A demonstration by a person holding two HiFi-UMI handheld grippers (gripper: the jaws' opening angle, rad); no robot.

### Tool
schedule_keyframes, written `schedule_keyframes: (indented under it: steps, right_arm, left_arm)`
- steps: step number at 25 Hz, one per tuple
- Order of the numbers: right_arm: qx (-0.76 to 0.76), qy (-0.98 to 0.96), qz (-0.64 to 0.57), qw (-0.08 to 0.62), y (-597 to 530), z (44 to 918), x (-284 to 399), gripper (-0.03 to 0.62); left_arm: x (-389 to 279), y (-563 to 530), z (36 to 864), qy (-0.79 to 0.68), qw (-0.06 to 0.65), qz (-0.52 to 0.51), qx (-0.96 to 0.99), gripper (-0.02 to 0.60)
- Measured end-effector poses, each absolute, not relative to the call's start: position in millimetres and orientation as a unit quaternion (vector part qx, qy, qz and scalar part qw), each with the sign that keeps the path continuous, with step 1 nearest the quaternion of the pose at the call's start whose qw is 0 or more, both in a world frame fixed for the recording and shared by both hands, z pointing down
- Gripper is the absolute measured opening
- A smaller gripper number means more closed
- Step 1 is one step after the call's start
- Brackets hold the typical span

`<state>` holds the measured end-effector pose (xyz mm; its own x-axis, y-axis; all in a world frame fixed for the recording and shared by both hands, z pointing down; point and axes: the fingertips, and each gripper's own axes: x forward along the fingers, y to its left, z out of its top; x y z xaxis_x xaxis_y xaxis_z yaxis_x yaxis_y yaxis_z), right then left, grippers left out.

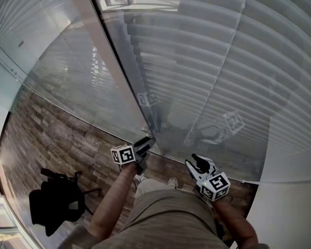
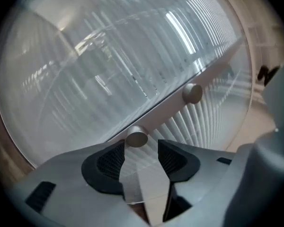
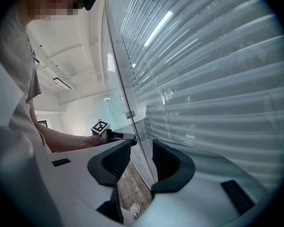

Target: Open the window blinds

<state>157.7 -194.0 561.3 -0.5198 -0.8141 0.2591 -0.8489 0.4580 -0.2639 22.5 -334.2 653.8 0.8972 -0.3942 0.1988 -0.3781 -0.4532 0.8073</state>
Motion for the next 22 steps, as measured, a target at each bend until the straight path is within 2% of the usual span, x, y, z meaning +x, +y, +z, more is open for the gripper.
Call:
schedule_keyframes:
  steps: [7,10,14,22]
  right_arm:
    - [0.489,-0.852,0.183,0.044,-196,560,158,0.137]
    - [0.49,-0.851,0.184,0.042,-197,559,159,0.137]
    - [0.492,-0.85,0.185,0.04,-197,559,160,0.137]
    - [0.496,-0.847,0.186,0.037,-197,560,162,0.137]
  left_arm:
    - [10,-339,658,-0.349,0.157,0.227,0.896,0.212]
    - [11,-338,654,-0.361,0.057,0.281,0.887,0.21]
    - [12,-340,654,-0.376,0.006,0.31,0.873,0.179]
    - [10,-345,660,-0.381,0.012,0.324,0.866,0.144]
